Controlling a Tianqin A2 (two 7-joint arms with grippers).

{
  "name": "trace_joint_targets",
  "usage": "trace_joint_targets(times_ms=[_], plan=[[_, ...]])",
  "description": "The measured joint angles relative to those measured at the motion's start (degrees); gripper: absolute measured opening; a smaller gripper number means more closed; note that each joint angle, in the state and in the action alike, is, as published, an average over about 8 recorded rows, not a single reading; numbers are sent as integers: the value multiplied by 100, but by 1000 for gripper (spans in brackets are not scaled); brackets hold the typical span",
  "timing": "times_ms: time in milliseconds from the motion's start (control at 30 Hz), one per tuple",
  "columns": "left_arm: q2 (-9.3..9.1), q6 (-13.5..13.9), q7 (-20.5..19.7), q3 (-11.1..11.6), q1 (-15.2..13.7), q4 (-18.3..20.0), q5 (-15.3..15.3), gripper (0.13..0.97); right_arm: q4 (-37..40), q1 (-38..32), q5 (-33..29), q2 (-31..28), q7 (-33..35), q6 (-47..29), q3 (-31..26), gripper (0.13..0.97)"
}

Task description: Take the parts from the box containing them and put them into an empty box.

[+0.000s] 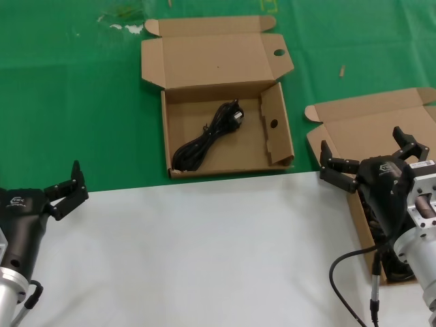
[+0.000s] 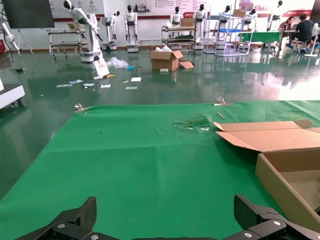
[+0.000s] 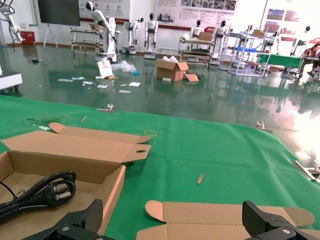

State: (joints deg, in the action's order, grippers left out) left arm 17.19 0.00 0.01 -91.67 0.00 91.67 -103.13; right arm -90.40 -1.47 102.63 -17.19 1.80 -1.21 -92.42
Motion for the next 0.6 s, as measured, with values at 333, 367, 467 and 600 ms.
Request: trace_joint_targets(times_ms=[333, 367, 467, 600], plan=[[0, 0, 0, 0, 0, 0, 0, 966, 0, 0, 0, 0, 0, 0, 0, 966], [0, 0, -1, 0, 0, 0, 0, 966, 0, 0, 0, 0, 0, 0, 0, 966], [0, 0, -1, 0, 0, 0, 0, 966, 0, 0, 0, 0, 0, 0, 0, 966], [0, 0, -1, 0, 0, 0, 0, 966, 0, 0, 0, 0, 0, 0, 0, 966]])
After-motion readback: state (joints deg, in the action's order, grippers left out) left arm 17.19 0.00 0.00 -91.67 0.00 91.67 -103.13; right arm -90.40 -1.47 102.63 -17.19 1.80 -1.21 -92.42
